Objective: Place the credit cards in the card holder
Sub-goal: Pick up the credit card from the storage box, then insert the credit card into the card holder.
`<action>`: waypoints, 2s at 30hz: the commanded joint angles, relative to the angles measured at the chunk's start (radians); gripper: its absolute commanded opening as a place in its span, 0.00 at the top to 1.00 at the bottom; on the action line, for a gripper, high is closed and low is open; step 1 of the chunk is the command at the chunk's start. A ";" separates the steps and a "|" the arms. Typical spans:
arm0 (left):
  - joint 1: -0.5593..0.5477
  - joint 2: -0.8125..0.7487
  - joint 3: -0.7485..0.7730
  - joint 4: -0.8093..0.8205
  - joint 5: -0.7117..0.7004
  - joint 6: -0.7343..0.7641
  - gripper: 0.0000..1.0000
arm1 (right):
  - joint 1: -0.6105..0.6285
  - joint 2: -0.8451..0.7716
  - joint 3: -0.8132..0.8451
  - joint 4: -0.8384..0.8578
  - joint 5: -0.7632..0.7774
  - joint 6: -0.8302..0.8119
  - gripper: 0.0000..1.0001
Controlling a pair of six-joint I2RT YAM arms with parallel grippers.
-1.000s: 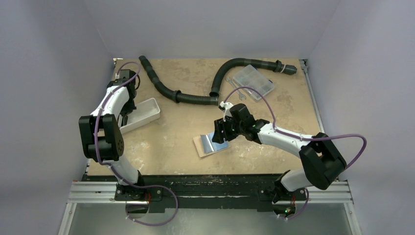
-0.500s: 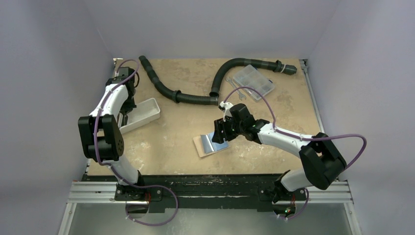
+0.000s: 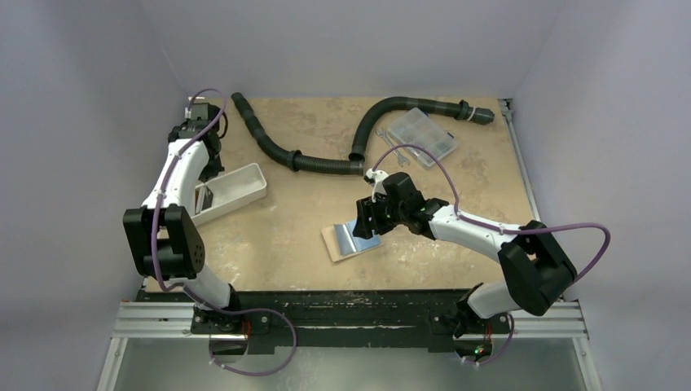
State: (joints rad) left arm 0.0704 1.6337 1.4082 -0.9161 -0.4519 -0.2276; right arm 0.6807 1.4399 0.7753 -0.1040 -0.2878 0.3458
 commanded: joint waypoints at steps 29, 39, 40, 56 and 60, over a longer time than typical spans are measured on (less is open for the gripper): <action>-0.386 -0.460 -0.515 0.974 0.989 -0.557 1.00 | -0.168 -0.147 -0.066 0.266 -0.458 0.233 0.21; -0.585 -0.451 -0.747 1.396 0.945 -0.747 1.00 | -0.253 -0.128 -0.216 0.833 -0.556 0.672 0.19; -0.594 -0.441 -0.753 1.421 0.952 -0.759 1.00 | -0.256 -0.117 -0.220 0.852 -0.568 0.683 0.21; -0.624 -0.365 -0.828 1.611 1.013 -0.874 1.00 | -0.306 -0.132 -0.293 1.105 -0.621 0.825 0.81; -0.626 -0.364 -0.842 1.660 1.031 -0.905 1.00 | -0.305 -0.129 -0.286 1.099 -0.631 0.822 1.00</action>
State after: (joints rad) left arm -0.5449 1.2705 0.5861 0.6373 0.5346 -1.0927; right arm 0.3790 1.3323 0.4759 0.9405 -0.8898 1.1687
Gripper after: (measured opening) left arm 0.050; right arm 0.036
